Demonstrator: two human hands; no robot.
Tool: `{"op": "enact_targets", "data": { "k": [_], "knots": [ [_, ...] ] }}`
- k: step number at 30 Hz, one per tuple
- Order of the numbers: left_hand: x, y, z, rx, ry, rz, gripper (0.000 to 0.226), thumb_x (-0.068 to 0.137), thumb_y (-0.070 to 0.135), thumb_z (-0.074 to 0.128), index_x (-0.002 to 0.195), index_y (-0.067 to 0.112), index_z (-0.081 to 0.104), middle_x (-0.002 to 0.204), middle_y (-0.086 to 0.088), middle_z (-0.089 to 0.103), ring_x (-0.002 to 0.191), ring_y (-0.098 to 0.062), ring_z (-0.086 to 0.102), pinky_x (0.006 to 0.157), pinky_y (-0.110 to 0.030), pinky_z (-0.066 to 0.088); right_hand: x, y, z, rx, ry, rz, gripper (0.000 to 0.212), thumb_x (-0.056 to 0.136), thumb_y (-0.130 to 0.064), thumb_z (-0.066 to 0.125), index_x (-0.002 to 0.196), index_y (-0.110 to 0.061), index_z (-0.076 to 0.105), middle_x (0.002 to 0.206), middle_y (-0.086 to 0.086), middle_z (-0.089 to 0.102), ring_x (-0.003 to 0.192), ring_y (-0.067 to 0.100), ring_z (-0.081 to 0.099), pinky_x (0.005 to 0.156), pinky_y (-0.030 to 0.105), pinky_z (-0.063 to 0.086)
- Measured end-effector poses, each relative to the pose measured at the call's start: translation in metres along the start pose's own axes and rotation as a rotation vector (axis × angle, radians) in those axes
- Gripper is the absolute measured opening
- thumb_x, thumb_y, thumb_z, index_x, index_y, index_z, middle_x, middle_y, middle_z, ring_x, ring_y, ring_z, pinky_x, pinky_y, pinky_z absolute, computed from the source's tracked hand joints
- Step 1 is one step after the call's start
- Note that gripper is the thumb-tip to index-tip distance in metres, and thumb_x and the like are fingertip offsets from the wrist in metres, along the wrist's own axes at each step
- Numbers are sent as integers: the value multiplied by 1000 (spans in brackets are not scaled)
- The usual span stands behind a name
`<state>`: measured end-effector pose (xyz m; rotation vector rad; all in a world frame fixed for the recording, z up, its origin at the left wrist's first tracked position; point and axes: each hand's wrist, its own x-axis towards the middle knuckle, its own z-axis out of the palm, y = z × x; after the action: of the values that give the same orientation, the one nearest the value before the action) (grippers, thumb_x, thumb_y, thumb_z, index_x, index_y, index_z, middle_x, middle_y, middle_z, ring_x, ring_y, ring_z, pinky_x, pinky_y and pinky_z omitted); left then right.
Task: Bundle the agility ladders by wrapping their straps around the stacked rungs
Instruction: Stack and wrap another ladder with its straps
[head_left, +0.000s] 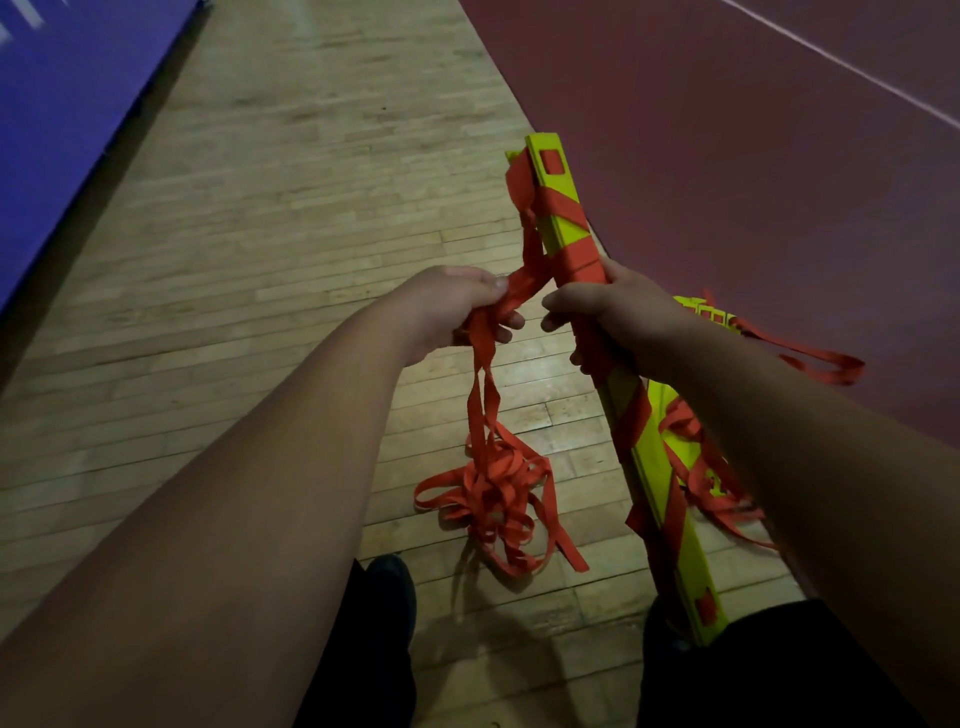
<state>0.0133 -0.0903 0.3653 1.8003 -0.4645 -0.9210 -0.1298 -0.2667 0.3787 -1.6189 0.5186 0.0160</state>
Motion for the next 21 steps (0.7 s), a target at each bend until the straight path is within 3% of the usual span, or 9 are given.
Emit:
{"op": "enact_targets", "data": {
  "k": [4, 9, 12, 15, 18, 21],
  "knots": [
    [-4, 1, -1, 66, -36, 41, 25, 110, 11, 57, 129, 21, 70, 114, -4, 82, 99, -27, 81, 94, -45, 61, -1, -2, -3, 51, -23, 22, 24, 96, -21, 74, 117, -21, 62, 83, 6, 72, 61, 25, 65, 55, 35, 55],
    [-5, 8, 2, 115, 50, 50, 34, 94, -14, 54, 107, 15, 67, 110, -12, 80, 102, -25, 81, 98, -50, 62, -2, -2, -7, 41, -67, 39, 25, 95, -22, 72, 117, -22, 60, 81, 4, 70, 61, 23, 63, 58, 36, 53],
    [-1, 7, 0, 225, 157, 1, 31, 86, -10, 59, 92, 17, 72, 96, -6, 84, 107, -26, 78, 100, -51, 61, -3, -1, -5, 20, -78, 63, 22, 96, -23, 71, 115, -22, 61, 81, 4, 69, 60, 22, 62, 59, 36, 52],
    [3, 5, -2, 256, 254, -36, 28, 81, -4, 73, 79, 23, 79, 99, -4, 81, 109, -26, 71, 96, -44, 61, -3, 0, -4, 32, -85, 78, 14, 96, -24, 68, 108, -19, 61, 78, 3, 67, 58, 20, 60, 57, 34, 51],
    [1, 3, 1, 433, 216, -56, 23, 85, 5, 85, 76, 26, 80, 94, 3, 77, 100, -11, 65, 75, -26, 48, -5, -2, -3, 79, -119, 108, 11, 97, -26, 65, 95, -17, 60, 70, 0, 64, 54, 18, 56, 53, 29, 49],
    [-1, 1, 2, 606, 136, -93, 22, 89, 7, 85, 84, 28, 83, 97, 4, 78, 99, -12, 67, 80, -28, 50, -7, -3, 0, 97, -183, 120, 15, 96, -26, 64, 87, -14, 59, 70, 2, 61, 51, 19, 52, 52, 27, 45]
  ]
}}
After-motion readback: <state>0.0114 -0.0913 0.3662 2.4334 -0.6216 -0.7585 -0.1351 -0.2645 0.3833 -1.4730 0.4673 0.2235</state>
